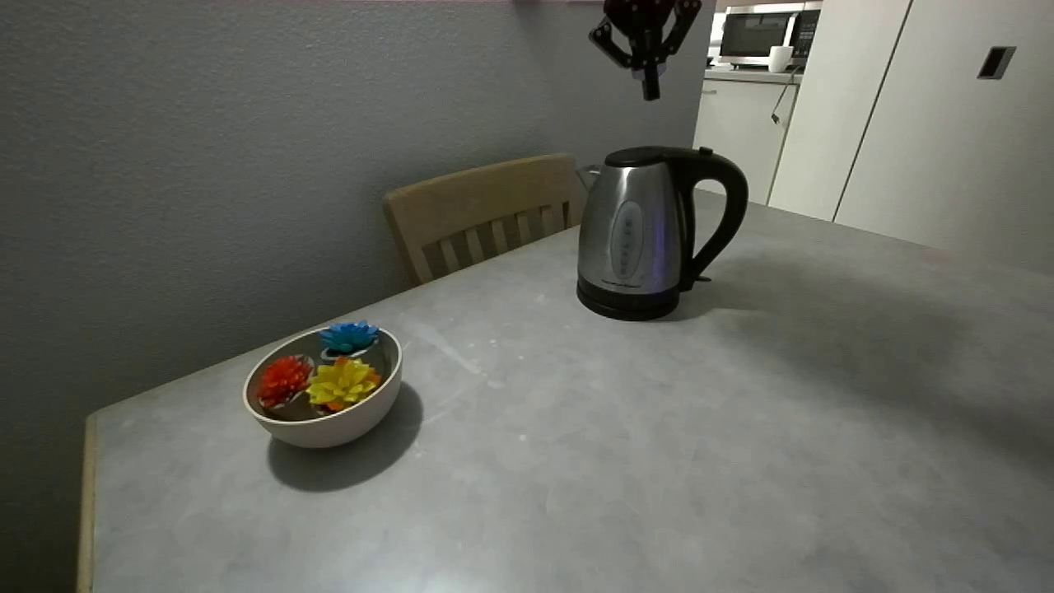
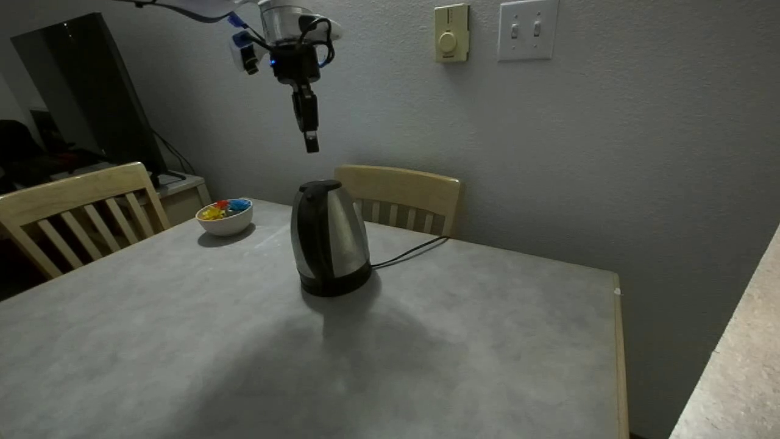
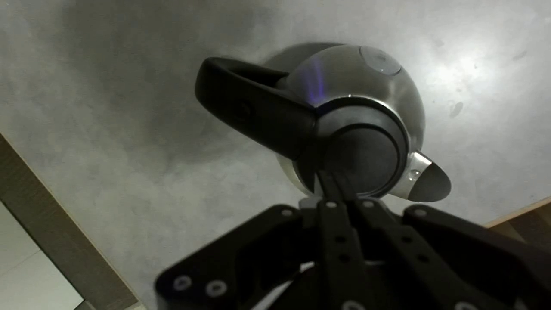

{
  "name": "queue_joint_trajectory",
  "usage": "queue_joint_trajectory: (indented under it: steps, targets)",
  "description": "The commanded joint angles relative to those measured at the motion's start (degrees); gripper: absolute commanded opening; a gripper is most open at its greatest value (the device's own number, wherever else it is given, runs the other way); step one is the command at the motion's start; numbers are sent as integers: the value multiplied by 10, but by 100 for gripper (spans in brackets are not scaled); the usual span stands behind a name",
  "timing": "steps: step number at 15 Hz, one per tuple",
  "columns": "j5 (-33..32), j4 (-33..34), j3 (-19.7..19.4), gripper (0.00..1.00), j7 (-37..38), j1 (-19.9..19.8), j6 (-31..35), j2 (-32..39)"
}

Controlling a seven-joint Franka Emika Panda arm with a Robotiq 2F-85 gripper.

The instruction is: Close lid of the electric kettle

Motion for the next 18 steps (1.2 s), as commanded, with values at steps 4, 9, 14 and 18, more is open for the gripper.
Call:
queue_joint_trajectory:
  steps: [4, 9, 14, 18]
  targets:
    - [0, 0, 0, 26, 0, 0, 0, 0]
    - [0, 0, 0, 26, 0, 0, 0, 0]
    - [0, 0, 0, 26, 0, 0, 0, 0]
    - [0, 0, 0, 26, 0, 0, 0, 0]
